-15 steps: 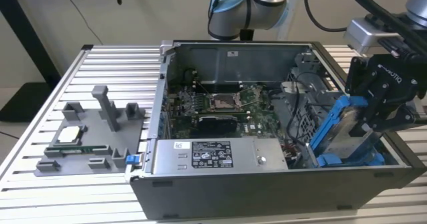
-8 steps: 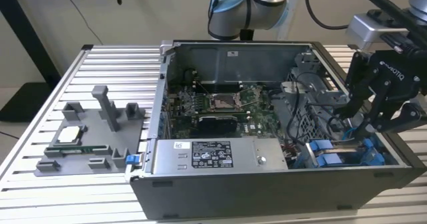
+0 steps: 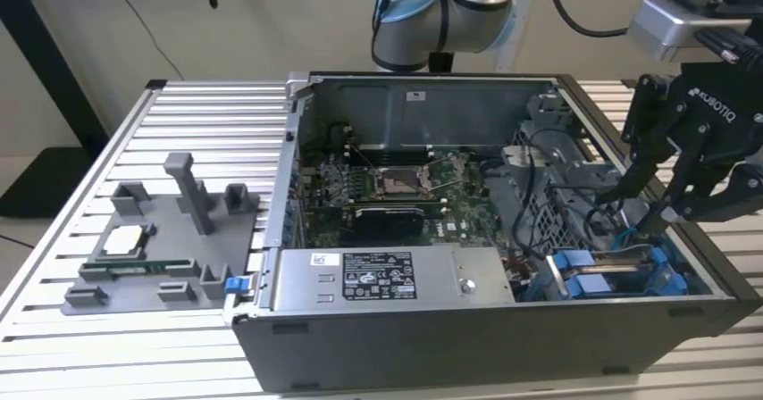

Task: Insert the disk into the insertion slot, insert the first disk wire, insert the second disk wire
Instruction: 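Insert the disk into the insertion slot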

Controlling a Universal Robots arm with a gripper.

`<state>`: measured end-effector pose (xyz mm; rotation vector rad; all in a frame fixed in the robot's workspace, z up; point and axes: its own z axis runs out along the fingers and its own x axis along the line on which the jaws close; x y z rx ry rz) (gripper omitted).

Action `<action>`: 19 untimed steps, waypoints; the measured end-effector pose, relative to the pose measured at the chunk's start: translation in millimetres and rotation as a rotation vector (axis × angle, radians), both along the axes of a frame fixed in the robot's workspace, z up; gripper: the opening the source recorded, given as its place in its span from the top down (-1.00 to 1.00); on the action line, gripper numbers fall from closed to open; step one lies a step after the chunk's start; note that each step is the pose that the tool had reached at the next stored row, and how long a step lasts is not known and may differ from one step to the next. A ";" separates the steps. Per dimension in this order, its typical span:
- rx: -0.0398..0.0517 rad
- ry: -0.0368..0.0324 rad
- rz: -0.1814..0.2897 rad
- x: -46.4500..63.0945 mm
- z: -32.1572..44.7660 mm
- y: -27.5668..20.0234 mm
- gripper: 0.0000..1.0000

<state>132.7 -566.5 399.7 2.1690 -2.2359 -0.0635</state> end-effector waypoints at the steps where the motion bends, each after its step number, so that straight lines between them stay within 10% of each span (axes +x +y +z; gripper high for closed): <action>1: 0.0000 0.0000 0.000 -1.0 0.2 0.7 -1.00; 13: -0.0003 -0.0001 0.000 -5.9 1.1 7.1 -1.00; 19: 0.0001 -0.0054 0.000 -7.4 -1.3 21.6 -1.00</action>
